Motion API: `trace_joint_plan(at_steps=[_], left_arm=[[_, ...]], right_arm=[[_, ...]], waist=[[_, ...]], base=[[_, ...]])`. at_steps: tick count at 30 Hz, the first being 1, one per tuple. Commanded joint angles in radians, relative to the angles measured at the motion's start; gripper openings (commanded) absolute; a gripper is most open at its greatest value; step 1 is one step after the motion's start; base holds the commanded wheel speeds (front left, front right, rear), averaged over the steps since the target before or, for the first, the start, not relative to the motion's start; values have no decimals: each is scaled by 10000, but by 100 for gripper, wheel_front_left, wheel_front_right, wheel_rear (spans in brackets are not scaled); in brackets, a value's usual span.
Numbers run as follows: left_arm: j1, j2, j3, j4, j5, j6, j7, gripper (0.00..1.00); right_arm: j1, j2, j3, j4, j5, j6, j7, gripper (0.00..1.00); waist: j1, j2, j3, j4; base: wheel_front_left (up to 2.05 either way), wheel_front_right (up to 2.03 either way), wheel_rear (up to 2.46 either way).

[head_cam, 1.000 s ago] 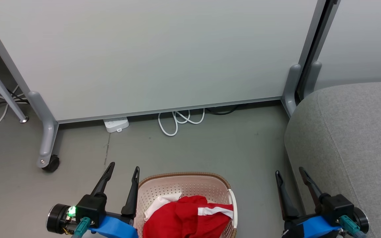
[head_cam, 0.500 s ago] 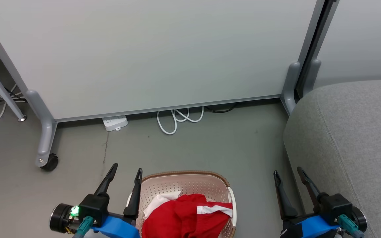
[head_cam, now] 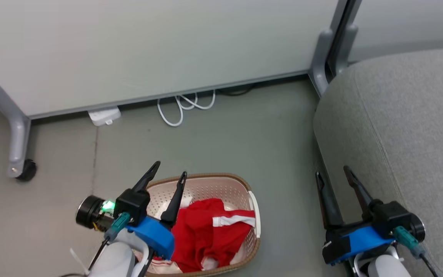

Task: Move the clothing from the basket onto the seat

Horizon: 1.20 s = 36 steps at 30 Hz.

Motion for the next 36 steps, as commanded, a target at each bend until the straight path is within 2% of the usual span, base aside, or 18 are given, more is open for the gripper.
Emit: trace_joint_plan(at_steps=[1,19,28,36], left_arm=[[-489,136,-269,289,-62,-42,-30,100],[-3309,1120,-3862,2910,-1467,-48,-30,100],[-4375,1397,-5413,4176,-2274,-39,-31,100],[-5084,1508,-6380,5160,-3044,-40,-31,100]], right_arm=[[-286,-35,-71,-84,62,-3,-11,100],[-1878,-28,-57,-719,366,-3,-10,100],[-2457,-28,-102,-1056,434,-3,-10,100],[-2917,-28,-190,-1325,403,-3,-10,100]], waist=[[-1,-1,652,-420],[-1,-1,3596,-1519],[-1,-1,5076,-1593],[-1,-1,6157,-1535]], base=[[0,0,0],[0,0,0],[0,0,0],[0,0,0]])
